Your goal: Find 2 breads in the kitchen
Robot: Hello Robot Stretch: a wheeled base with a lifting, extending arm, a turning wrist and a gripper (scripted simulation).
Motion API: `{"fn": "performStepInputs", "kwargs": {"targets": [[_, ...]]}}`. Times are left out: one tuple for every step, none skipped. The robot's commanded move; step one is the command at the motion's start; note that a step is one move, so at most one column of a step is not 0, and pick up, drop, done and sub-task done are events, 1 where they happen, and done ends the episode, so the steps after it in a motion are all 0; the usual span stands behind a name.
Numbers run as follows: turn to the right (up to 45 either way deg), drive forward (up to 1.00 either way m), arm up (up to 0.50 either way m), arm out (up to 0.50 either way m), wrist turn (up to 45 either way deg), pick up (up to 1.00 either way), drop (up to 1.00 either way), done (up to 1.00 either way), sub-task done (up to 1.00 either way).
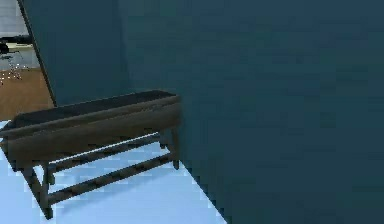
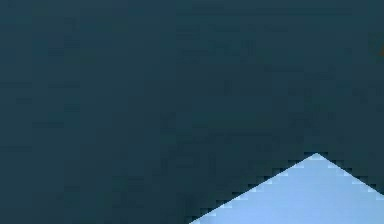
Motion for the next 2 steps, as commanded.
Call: {"fn": "performStepInputs", "kwargs": {"targets": [[-45.0,0.00,0.00,0.00,0.0,0.00,0.00,0.00,0.00],[-45.0,0.00,0.00,0.00,0.0,0.00,0.00,0.00,0.00]]}}
